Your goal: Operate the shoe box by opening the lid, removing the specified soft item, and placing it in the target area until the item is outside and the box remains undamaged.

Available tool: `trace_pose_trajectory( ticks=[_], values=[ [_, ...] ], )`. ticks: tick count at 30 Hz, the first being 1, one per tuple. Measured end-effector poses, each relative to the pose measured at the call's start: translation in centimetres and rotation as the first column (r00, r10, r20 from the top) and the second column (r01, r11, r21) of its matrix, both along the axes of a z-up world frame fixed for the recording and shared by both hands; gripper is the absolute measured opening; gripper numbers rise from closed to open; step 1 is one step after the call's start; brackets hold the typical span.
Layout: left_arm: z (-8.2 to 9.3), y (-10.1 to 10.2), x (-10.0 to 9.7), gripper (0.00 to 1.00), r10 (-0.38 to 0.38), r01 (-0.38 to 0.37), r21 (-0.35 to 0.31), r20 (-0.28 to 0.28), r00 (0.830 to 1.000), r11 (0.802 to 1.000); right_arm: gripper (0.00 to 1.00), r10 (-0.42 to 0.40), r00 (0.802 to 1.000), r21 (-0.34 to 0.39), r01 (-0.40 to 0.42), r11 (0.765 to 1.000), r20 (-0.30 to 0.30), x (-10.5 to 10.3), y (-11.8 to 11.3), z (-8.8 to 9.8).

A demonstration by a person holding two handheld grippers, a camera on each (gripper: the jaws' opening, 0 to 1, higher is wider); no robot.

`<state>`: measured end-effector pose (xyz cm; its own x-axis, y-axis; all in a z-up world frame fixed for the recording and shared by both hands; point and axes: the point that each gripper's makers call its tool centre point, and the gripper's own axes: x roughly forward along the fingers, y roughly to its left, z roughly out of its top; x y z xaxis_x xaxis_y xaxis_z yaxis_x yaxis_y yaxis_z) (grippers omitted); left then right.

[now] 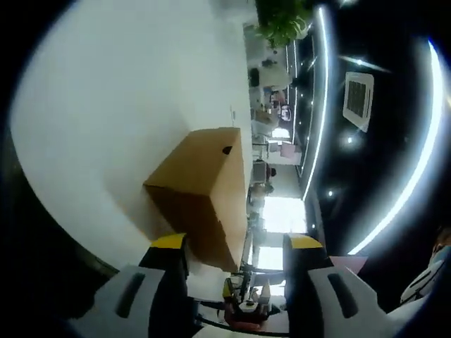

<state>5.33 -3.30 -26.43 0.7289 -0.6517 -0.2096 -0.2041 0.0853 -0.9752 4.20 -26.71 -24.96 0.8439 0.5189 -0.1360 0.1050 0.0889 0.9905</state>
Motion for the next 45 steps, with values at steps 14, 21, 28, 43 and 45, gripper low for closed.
trace_pose_trajectory(
  ticks=[14,21,28,43,45],
  values=[
    [-3.7,1.0,1.0,0.51,0.047,-0.042,0.061,-0.094,0.994,0.997,0.46,-0.027,0.998,-0.001,0.027,1.0,-0.065,0.5,-0.1,-2.5],
    [-4.6,0.6,1.3,0.4,0.026,-0.019,0.07,-0.11,0.994,0.997,0.42,-0.022,0.997,-0.002,0.022,1.0,-0.074,0.8,-0.2,-3.3],
    [-4.2,0.9,2.3,0.4,0.082,-0.078,0.045,-0.086,0.993,0.996,0.41,-0.038,0.997,0.033,0.04,0.999,-0.072,1.6,-0.1,-3.6],
    [-5.0,0.6,2.4,0.29,0.062,-0.059,0.034,-0.102,0.993,0.998,0.36,-0.051,0.995,0.046,0.055,0.997,-0.088,2.1,0.3,-3.6],
    [-4.9,0.7,2.3,0.29,0.062,-0.06,0.021,-0.099,0.993,0.998,0.36,-0.071,0.993,0.049,0.076,0.996,-0.092,2.4,-0.5,-4.0]
  ],
)
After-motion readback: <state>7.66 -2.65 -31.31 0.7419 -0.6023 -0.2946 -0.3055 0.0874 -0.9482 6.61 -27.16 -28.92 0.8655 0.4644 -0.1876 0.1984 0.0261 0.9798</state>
